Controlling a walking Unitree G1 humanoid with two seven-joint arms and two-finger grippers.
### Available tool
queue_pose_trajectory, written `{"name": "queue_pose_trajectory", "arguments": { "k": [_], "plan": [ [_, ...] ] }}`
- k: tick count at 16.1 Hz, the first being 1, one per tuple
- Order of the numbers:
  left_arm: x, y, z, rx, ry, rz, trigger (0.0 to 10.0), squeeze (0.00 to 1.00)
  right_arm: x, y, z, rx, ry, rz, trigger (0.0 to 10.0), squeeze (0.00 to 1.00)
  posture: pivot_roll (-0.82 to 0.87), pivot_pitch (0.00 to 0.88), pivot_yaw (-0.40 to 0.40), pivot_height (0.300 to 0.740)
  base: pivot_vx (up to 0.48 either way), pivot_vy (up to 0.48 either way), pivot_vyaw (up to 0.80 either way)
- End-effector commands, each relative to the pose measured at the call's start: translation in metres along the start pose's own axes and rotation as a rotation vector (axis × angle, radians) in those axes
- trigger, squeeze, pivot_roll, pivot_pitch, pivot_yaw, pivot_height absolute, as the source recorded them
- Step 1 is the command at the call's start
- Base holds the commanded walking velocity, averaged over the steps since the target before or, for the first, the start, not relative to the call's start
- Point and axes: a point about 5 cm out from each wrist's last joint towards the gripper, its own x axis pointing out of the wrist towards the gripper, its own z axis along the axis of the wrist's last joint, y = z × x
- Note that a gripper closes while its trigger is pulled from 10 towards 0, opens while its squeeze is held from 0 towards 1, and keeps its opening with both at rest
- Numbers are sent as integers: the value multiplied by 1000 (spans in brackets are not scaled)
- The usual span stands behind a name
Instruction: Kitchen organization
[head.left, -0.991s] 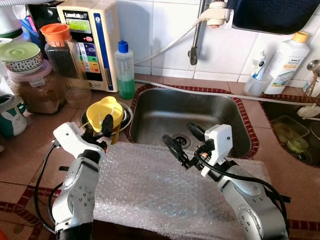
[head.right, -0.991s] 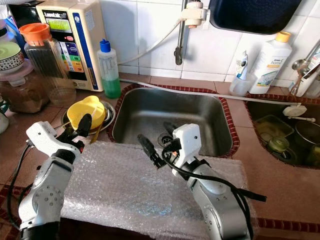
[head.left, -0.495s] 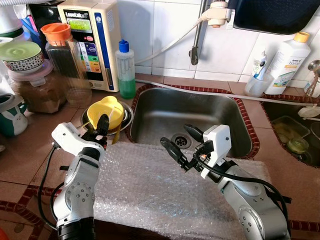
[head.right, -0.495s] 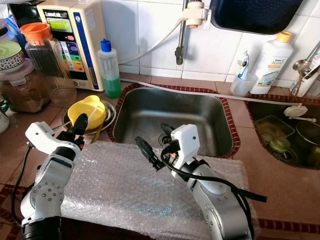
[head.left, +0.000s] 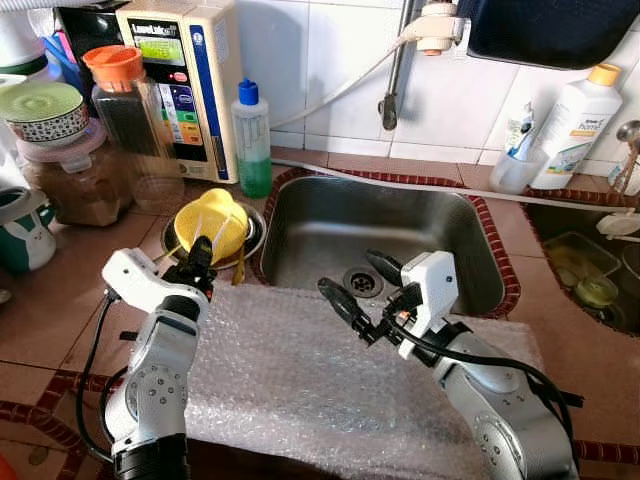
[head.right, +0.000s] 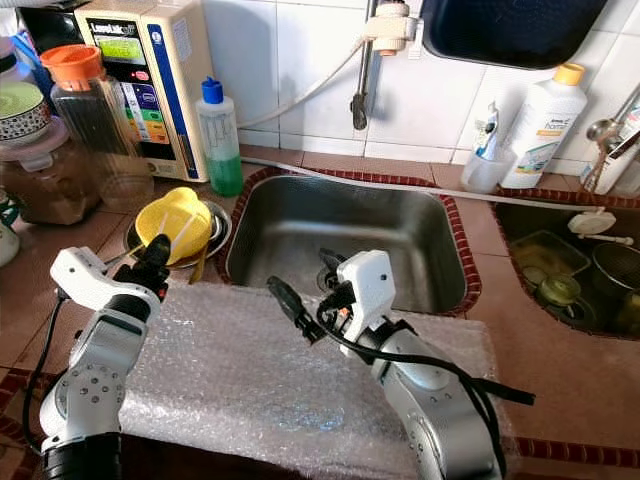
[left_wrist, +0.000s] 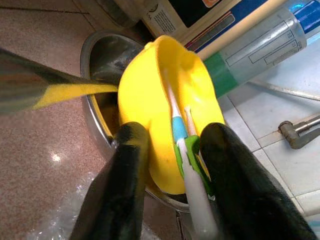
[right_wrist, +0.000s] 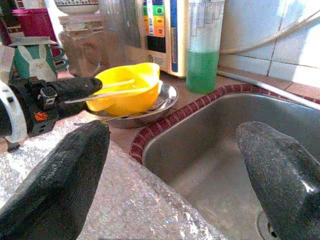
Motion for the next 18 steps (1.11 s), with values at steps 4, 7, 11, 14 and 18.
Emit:
{"name": "queue_pose_trajectory", "arguments": {
  "k": [4, 7, 11, 14, 18],
  "plan": [
    [2, -8, 6, -13, -16, -6, 0, 0, 1, -4, 6, -34, -19, -28, 10000, 0, 57, 10, 3, 740, 0, 0, 0],
    [1, -10, 11, -15, -38, 3, 0, 0, 2, -8, 7, -44, -27, -45, 10000, 0, 61, 6, 0, 740, 0, 0, 0],
    [0, -7, 16, 9, -79, 36, 0, 0, 2, -11, 7, -51, -28, -59, 10000, 0, 63, 6, -3, 740, 0, 0, 0],
    [-2, -14, 26, 71, -147, 0, 0, 0, 2, -12, 8, -52, -31, -70, 10000, 0, 62, 11, -7, 740, 0, 0, 0],
    [-5, -28, 33, 212, -175, -86, 0, 0, 4, -14, 9, -54, -34, -76, 10000, 0, 62, 10, -8, 740, 0, 0, 0]
  ]
}}
